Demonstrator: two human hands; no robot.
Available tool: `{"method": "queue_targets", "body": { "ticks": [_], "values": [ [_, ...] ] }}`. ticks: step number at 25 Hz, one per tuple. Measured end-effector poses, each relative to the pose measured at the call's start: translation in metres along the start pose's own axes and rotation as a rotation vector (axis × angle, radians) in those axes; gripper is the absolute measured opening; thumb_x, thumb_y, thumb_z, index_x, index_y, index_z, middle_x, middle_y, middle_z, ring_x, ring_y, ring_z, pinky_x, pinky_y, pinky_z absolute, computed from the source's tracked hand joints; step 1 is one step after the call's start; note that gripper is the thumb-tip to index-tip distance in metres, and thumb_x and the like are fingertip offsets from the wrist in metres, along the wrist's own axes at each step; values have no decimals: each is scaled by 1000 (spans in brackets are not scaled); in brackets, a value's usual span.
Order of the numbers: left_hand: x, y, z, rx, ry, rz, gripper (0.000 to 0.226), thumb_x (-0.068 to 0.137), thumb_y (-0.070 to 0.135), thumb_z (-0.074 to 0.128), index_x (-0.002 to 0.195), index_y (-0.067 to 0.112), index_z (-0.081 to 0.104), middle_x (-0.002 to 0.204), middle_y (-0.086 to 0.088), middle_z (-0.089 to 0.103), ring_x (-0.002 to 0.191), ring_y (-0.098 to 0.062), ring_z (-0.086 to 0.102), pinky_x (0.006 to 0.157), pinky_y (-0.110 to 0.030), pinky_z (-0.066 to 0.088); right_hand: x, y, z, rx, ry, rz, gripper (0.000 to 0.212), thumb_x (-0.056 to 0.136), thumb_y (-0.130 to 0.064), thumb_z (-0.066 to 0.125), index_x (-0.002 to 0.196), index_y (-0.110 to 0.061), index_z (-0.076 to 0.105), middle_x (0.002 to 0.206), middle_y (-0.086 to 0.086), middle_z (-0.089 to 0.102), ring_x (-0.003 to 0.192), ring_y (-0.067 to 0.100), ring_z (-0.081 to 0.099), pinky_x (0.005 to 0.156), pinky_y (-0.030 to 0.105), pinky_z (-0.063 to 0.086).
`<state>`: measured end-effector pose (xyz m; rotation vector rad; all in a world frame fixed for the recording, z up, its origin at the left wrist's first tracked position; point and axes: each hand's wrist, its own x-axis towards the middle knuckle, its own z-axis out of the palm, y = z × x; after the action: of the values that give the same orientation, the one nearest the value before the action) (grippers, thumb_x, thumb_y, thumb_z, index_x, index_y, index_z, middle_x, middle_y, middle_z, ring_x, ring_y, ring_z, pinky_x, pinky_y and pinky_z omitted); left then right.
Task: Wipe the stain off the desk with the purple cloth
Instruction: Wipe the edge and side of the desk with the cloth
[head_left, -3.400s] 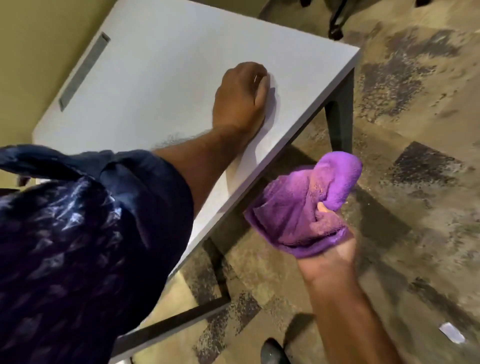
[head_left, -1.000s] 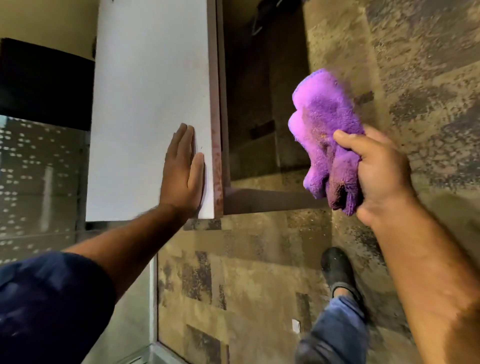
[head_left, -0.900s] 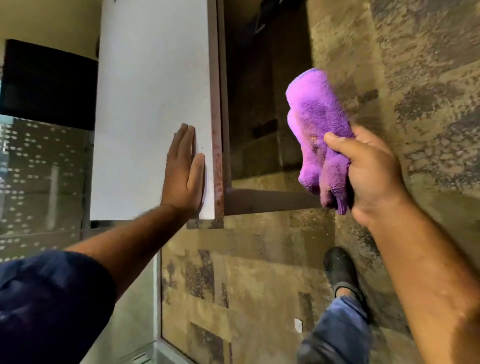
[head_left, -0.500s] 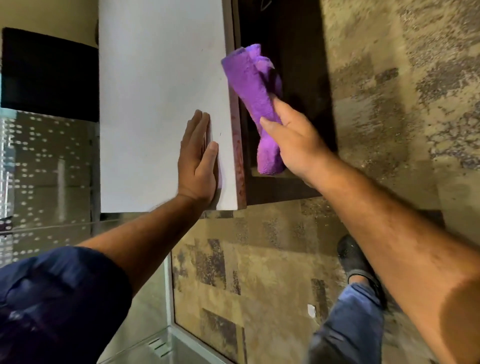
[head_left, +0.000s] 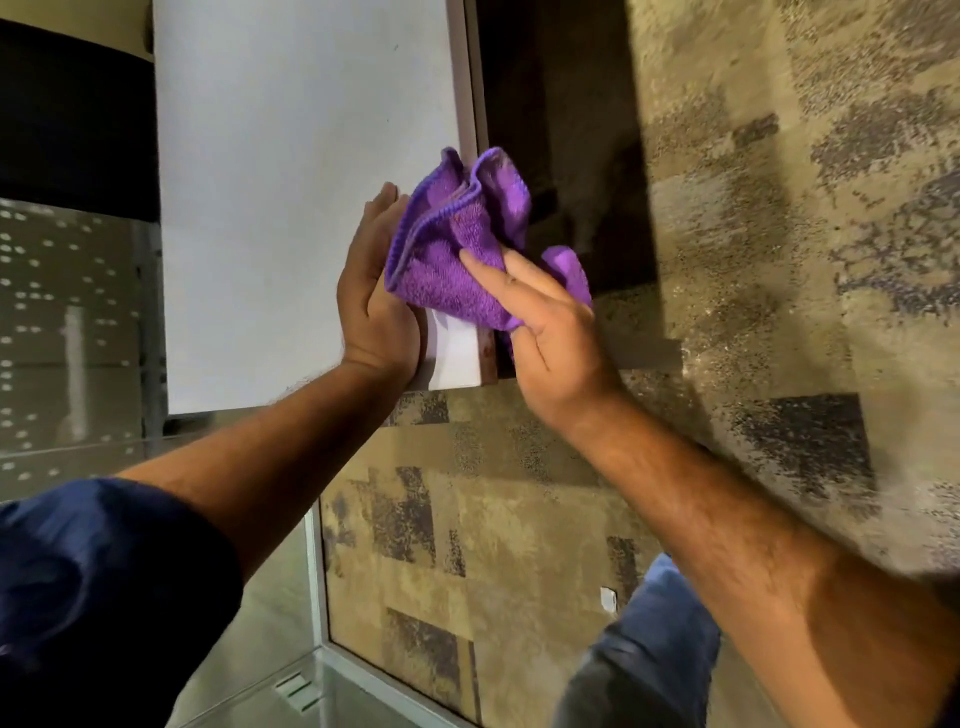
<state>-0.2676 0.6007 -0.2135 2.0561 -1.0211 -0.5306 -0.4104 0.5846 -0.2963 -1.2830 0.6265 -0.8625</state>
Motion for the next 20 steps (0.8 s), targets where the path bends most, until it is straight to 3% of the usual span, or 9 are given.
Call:
{"method": "queue_targets", "body": {
  "ticks": [1, 3, 8, 12, 13, 15, 17, 20],
  "values": [
    [-1, 1, 0, -2, 11, 4, 53, 98, 9, 53, 150, -2, 52, 167, -24, 41, 158, -39, 37, 126, -37, 43, -10, -2, -1, -6, -3, -4, 70, 90, 22, 38, 151, -6, 58, 163, 21, 48, 153, 23, 46, 129, 29, 33],
    [-2, 0, -2, 0, 19, 7, 53, 98, 6, 51, 150, -6, 51, 168, -19, 40, 159, -36, 37, 127, -36, 41, -28, -5, -2, -24, -5, -11, 70, 90, 24, 39, 151, -6, 58, 163, 19, 49, 153, 22, 48, 128, 36, 38],
    [0, -10, -10, 96, 69, -30, 52, 106, 13, 39, 156, 10, 51, 166, -4, 49, 156, -21, 44, 128, -41, 40, -67, -10, -5, -137, -15, -66, 75, 87, 23, 43, 151, -12, 59, 156, -6, 49, 146, -2, 47, 123, 19, 36],
    [-1, -11, -8, 188, 71, -26, 50, 106, 20, 42, 154, 25, 55, 166, 6, 49, 155, -14, 44, 127, -43, 41, -81, -10, -22, -261, -105, -120, 67, 91, 10, 40, 148, -14, 64, 153, 13, 61, 137, 19, 61, 122, 20, 39],
    [0, -12, -8, 213, 65, -7, 49, 106, 18, 42, 152, 25, 55, 166, 5, 48, 155, -15, 43, 128, -45, 41, -84, -10, -27, -295, -129, -124, 66, 90, 9, 41, 146, -15, 66, 151, 15, 63, 135, 20, 62, 122, 17, 37],
    [2, -15, -8, 247, 54, 24, 49, 104, 13, 43, 151, 21, 57, 166, 0, 48, 156, -19, 43, 128, -50, 39, -89, -9, -38, -275, -149, -117, 63, 87, 11, 44, 138, -13, 72, 145, 16, 68, 134, 22, 66, 122, 26, 42],
    [3, -16, -8, 285, 54, 33, 49, 104, 12, 43, 152, 17, 56, 167, -2, 47, 156, -20, 42, 129, -51, 37, -89, -6, -44, -60, 21, 45, 59, 83, 11, 45, 127, -11, 78, 130, 15, 75, 123, 17, 71, 113, 38, 53],
    [2, -15, -8, 351, 45, 55, 48, 108, 16, 42, 154, 21, 53, 168, 1, 45, 157, -18, 40, 131, -52, 34, -60, 3, -57, 474, 528, 468, 39, 84, 2, 50, 103, -18, 77, 91, -3, 76, 89, 12, 67, 83, 31, 57]
  ]
}}
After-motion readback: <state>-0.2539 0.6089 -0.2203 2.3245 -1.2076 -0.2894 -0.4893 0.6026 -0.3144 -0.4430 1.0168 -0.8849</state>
